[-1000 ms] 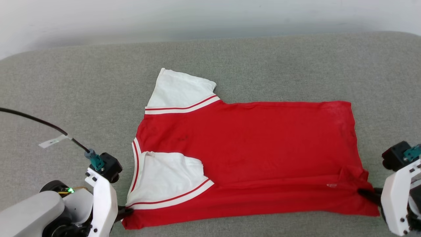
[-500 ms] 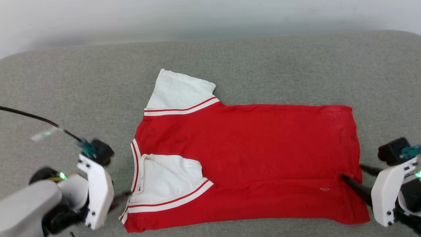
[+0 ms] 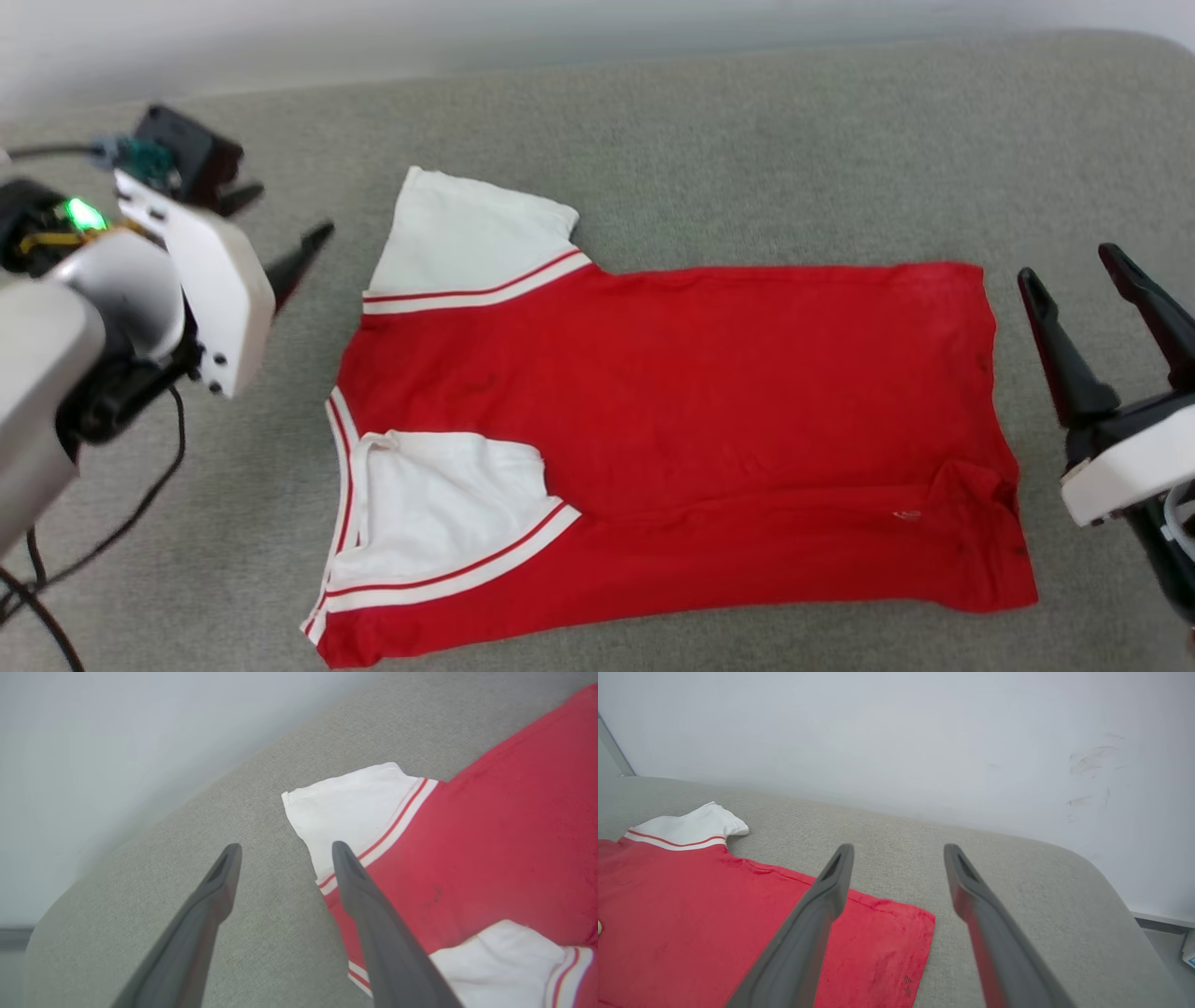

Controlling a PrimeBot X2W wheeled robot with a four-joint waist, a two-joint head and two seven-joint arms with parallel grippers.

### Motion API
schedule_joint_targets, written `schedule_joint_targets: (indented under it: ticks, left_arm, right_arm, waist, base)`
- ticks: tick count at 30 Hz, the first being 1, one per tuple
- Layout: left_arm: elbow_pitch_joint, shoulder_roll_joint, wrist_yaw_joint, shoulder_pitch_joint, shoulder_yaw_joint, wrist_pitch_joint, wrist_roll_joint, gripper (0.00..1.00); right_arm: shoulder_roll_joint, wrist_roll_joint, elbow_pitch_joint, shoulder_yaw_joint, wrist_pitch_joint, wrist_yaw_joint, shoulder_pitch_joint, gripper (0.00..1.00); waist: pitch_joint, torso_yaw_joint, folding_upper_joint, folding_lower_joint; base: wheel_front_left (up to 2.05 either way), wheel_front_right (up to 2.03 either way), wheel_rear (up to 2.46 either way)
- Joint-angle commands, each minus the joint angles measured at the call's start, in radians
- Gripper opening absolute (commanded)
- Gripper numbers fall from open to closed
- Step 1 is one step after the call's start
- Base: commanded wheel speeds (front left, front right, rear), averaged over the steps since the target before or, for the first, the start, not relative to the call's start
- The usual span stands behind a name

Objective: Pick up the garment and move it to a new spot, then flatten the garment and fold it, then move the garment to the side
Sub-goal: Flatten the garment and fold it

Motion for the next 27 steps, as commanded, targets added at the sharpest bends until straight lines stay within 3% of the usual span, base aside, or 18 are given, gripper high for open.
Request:
schedule_joint_targets:
  ticks: [1, 5, 12, 18, 27]
  left_arm:
    - [0.014, -0.008, -0.001, -0.026, 0.006, 0.003, 0.006, 1.00]
    - [0.078, -0.031, -0.007, -0.119, 0.028, 0.045, 0.016, 1.00]
    - [0.161, -0.071, -0.053, -0.274, 0.050, 0.211, -0.038, 1.00]
    - [0.208, -0.076, -0.080, -0.398, 0.037, 0.462, -0.100, 1.00]
    - [0.281, -0.107, -0.088, -0.450, -0.039, 0.712, -0.119, 1.00]
  right_arm:
    - [0.025, -0.029, -0.023, -0.011, -0.014, 0.000, 0.022, 1.00]
    - [0.121, -0.151, -0.123, -0.066, -0.070, 0.000, 0.073, 1.00]
    - [0.259, -0.251, -0.246, -0.108, -0.110, 0.000, 0.156, 1.00]
    - [0.295, -0.277, -0.275, -0.092, -0.118, 0.000, 0.125, 1.00]
    - [0.301, -0.270, -0.231, -0.070, -0.145, 0.000, 0.059, 1.00]
  waist:
    - [0.035, -0.024, -0.0001, 0.0000]
    - [0.099, -0.056, -0.0001, 0.0000]
    - [0.217, -0.104, -0.0001, 0.0000]
    - [0.314, -0.147, -0.0001, 0.0000]
    - [0.412, -0.178, -0.0001, 0.0000]
  base:
    - [0.00, 0.00, 0.00]
    - [0.00, 0.00, 0.00]
    - [0.00, 0.00, 0.00]
    - [0.00, 0.00, 0.00]
    - [0.00, 0.00, 0.00]
